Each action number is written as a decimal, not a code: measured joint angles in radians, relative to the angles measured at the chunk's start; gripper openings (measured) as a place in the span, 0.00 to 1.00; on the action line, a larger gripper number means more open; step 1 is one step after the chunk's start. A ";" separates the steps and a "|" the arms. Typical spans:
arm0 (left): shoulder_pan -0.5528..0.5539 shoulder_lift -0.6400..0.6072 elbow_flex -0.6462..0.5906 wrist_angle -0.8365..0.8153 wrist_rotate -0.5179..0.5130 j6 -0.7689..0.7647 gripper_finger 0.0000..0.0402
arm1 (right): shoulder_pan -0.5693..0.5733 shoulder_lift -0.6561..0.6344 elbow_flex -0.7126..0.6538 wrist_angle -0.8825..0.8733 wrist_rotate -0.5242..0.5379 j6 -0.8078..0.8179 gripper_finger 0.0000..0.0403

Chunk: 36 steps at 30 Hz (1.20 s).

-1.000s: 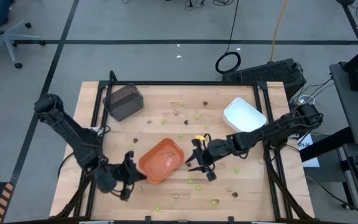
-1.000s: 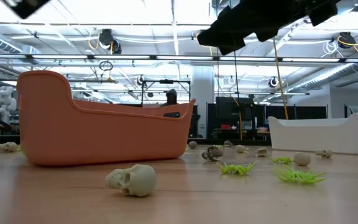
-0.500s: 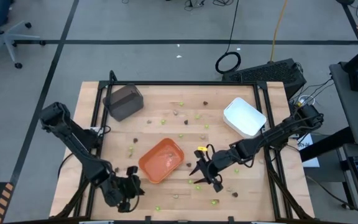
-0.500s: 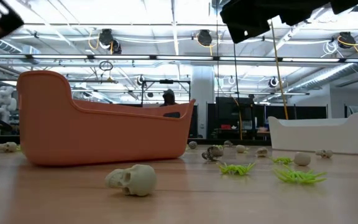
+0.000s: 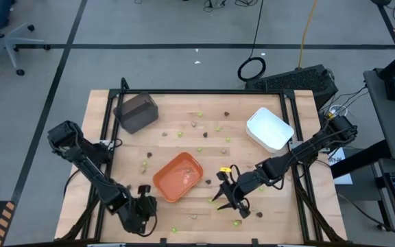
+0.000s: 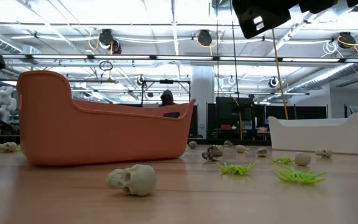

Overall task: Sort Halloween decoration
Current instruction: Put the small white skull toy into the orange bin

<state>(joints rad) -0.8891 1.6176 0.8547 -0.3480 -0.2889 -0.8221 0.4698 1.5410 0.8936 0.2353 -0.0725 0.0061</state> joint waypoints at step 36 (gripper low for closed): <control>-0.001 0.000 -0.073 0.055 -0.056 0.288 0.40 | 0.003 0.000 0.000 -0.001 0.053 0.015 0.37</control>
<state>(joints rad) -0.8906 1.6176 0.7815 -0.2928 -0.3447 -0.5343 0.4732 1.5410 0.8936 0.2344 -0.0194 0.0206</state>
